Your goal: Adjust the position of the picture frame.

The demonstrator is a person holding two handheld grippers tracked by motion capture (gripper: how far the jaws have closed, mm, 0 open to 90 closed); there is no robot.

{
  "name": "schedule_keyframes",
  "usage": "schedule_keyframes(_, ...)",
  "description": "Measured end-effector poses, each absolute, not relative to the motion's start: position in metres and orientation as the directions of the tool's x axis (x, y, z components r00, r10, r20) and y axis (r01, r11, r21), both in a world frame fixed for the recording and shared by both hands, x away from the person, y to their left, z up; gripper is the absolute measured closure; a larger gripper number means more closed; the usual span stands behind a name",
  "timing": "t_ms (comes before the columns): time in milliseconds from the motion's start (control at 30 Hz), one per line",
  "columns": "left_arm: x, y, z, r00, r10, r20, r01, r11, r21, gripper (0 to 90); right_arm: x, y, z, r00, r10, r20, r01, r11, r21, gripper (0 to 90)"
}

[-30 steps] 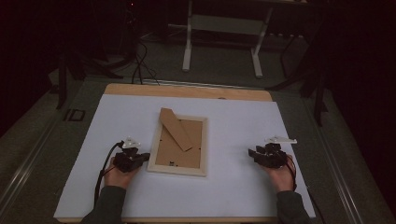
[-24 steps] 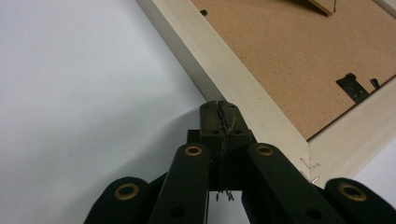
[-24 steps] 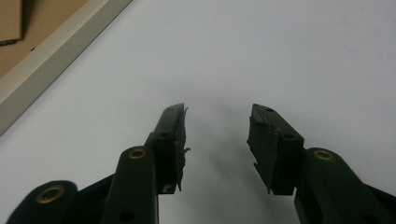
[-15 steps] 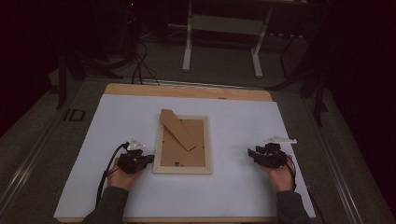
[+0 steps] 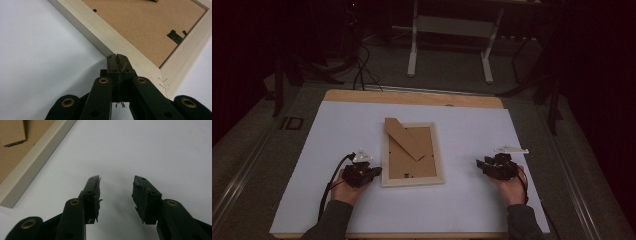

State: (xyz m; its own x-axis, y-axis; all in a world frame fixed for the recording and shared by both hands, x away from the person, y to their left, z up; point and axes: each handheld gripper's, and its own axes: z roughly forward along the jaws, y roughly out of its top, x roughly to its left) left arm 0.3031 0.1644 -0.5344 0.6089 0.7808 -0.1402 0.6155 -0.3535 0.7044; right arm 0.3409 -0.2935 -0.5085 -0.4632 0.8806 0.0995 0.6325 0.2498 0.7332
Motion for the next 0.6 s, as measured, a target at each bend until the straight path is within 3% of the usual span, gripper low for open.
schedule_keyframes(467, 0.3018, 0.1557, -0.5345, 0.632, 0.761, -0.144, 0.607, -0.371, 0.702, 90.0, 0.3404, -0.2892, -0.5069, -0.476, 0.869, 0.135, 0.634, 0.233, 0.738, 59.1)
schedule_keyframes(600, 0.302, 0.1541, -0.5344, 0.639, 0.757, -0.141, 0.603, -0.378, 0.703, 90.0, 0.3402, -0.287, -0.5066, -0.487, 0.863, 0.132, 0.627, 0.241, 0.741, 64.1)
